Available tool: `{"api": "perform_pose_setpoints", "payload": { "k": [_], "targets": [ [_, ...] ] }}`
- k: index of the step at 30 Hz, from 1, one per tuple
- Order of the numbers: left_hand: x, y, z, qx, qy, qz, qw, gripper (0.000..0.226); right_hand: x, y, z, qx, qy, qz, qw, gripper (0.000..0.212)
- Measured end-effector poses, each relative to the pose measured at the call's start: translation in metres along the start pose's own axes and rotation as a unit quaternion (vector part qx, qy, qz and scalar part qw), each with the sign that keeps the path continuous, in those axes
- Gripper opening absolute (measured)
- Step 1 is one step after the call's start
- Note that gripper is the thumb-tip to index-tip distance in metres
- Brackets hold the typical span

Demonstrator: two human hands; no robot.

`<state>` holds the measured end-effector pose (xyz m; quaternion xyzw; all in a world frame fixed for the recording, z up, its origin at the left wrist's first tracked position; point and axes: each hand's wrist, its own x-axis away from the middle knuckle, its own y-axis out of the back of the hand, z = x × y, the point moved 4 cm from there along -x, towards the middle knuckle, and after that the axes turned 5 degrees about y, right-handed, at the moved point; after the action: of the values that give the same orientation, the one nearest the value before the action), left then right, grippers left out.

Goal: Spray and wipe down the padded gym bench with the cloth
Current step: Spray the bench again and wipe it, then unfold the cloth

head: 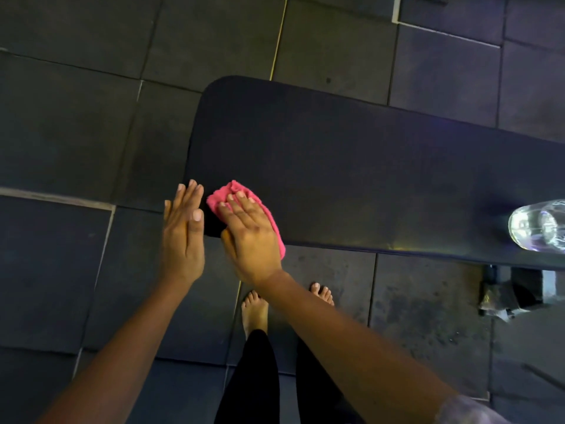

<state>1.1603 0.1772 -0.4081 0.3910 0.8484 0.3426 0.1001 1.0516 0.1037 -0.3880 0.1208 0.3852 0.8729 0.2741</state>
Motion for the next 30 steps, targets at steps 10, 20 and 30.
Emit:
{"api": "perform_pose_setpoints", "payload": {
  "k": [10, 20, 30],
  "targets": [
    [-0.014, -0.024, -0.043, -0.042, -0.075, 0.064, 0.994, 0.072, 0.013, 0.116, -0.077, 0.012, -0.184, -0.162, 0.969, 0.048],
    [0.003, -0.048, -0.054, -0.142, -0.098, 0.12, 0.978, 0.061, 0.014, 0.091, -0.125, 0.19, -0.182, -0.076, 0.962, 0.057],
    [0.004, -0.059, -0.068, -0.112, -0.093, 0.115, 0.983, 0.063, 0.029, 0.064, -0.077, 0.077, -0.059, -0.007, 0.995, 0.053]
  ]
}}
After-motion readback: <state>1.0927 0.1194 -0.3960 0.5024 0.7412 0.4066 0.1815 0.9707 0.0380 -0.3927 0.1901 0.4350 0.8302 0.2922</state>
